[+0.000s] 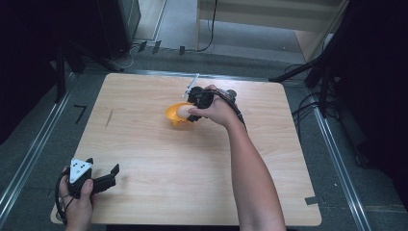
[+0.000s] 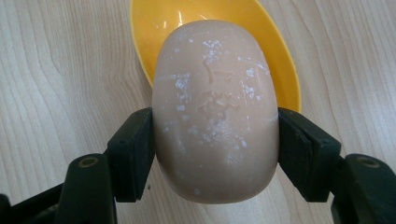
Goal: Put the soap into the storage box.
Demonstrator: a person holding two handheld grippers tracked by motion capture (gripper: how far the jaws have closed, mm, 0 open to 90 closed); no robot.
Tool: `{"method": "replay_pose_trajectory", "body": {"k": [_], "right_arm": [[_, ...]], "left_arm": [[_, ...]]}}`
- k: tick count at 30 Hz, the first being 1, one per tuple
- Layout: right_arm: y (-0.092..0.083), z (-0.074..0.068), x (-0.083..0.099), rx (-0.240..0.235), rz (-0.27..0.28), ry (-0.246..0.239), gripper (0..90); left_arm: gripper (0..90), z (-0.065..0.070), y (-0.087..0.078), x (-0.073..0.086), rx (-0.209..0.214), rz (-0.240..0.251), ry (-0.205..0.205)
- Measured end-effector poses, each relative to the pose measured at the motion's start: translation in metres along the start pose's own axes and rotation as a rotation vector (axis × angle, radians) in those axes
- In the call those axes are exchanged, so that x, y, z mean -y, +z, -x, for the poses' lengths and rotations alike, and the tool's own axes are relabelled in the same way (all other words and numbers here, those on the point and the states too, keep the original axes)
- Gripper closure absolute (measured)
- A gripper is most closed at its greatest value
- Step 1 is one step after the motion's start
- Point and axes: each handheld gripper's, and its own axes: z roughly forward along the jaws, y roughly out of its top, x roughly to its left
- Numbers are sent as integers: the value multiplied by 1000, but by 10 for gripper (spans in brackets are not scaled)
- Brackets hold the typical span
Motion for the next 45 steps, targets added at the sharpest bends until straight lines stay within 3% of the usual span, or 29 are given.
{"method": "replay_pose_trajectory", "body": {"k": [15, 23, 33, 45], "right_arm": [[5, 1, -3, 6, -6, 36, 332], [-2, -3, -8, 62, 26, 44, 358], [-3, -5, -4, 56, 21, 51, 365], [-12, -10, 9, 60, 84, 71, 368]], "left_arm": [[55, 0, 0, 0, 0, -1, 0], [55, 0, 0, 0, -1, -2, 0], [56, 0, 0, 0, -1, -2, 0], [59, 1, 0, 0, -5, -3, 4]]}}
